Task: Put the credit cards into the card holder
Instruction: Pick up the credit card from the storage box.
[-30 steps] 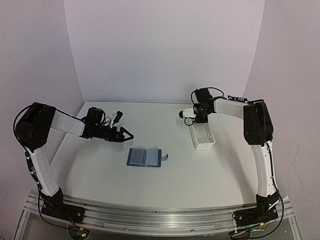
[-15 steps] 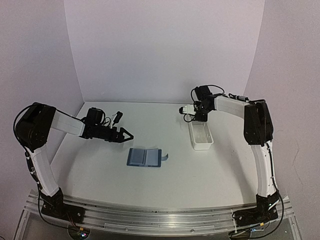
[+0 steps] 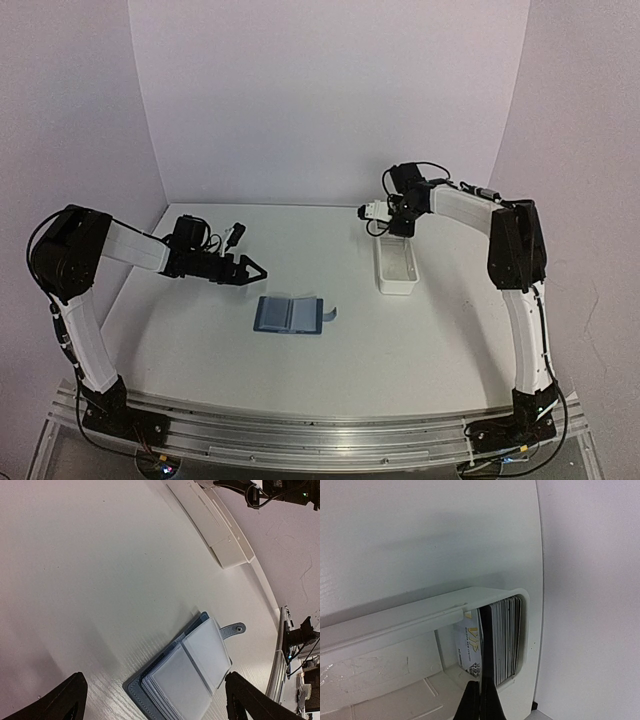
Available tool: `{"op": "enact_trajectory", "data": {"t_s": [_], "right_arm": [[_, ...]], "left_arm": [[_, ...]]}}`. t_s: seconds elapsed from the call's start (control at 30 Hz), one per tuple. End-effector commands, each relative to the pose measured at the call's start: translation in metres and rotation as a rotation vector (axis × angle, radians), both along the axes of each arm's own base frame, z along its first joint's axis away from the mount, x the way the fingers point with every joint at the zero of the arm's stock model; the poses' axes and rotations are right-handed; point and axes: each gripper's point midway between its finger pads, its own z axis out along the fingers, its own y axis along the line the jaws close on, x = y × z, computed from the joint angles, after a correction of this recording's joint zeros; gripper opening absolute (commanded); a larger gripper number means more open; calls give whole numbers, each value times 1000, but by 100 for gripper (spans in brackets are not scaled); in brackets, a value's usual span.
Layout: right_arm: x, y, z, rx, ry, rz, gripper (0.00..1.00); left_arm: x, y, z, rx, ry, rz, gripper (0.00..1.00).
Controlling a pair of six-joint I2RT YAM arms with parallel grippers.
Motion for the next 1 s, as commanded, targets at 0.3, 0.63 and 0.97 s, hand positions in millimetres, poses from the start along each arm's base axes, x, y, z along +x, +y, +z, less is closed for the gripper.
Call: {"op": "enact_trajectory", "data": {"t_s": [0.3,0.63,0.97], "right_arm": [[-2,11,-12,21,48,38,0],[2,9,-6,-23,25,63,0],[15,17,-24,-31,17,74,0]], "left_arm": [[0,0,20,-31,-39,-8,96],[-1,-1,19,-34,-29,-7,96],[-1,0,18,-28,-25,-8,96]]}}
